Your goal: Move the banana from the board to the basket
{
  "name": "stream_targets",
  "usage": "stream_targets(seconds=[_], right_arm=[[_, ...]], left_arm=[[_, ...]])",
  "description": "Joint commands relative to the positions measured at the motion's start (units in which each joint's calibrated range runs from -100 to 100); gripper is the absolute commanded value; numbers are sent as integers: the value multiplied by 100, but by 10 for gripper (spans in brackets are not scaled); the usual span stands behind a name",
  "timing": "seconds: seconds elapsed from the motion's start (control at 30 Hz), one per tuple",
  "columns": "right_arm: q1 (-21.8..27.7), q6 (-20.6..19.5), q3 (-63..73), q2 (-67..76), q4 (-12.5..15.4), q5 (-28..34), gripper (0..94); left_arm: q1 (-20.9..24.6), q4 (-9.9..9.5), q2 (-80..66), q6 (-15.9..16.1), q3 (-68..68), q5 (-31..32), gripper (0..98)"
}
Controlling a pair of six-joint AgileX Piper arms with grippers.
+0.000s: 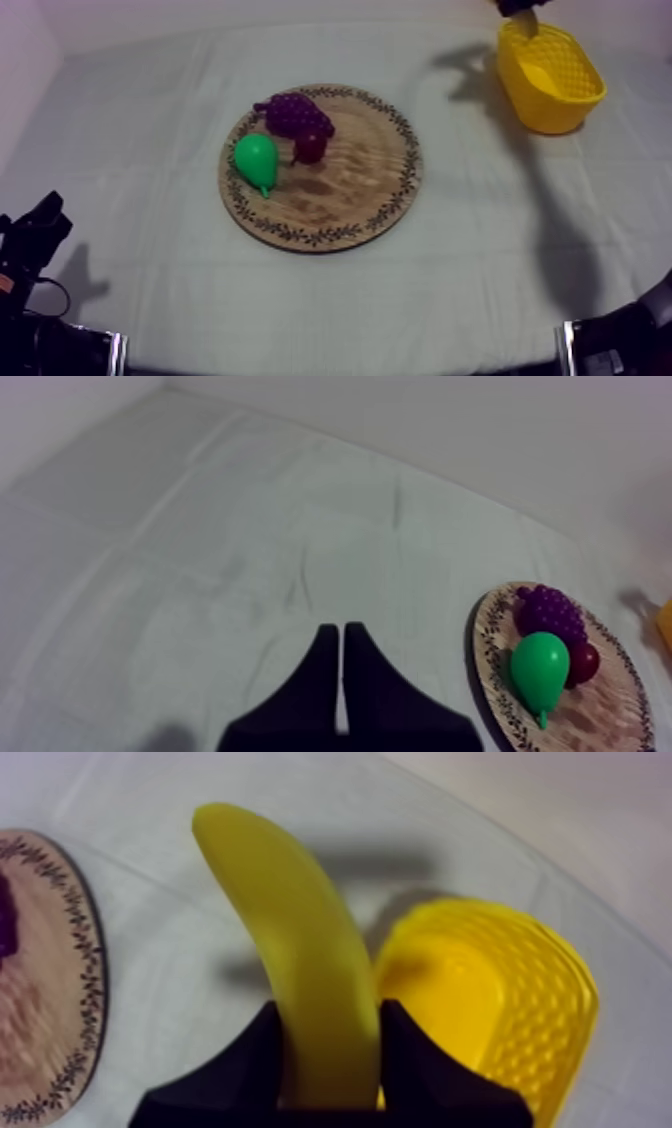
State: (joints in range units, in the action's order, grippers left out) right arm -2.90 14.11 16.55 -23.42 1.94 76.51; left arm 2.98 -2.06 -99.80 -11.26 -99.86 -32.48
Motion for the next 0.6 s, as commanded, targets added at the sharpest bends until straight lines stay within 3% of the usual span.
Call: stream_targets(seconds=[0.0, 0.23, 0.57], right_arm=[[320, -4, -26, -38, 6, -58, 226], [749, -33, -86, -278, -21, -191, 227], [911, -77, -103, -848, -115, -441, 231]], left_arm=[[3, -1, -3, 0, -3, -2, 1], [3, -1, -3, 0, -3, -2, 1], [3, -1, -3, 0, -3, -2, 1]])
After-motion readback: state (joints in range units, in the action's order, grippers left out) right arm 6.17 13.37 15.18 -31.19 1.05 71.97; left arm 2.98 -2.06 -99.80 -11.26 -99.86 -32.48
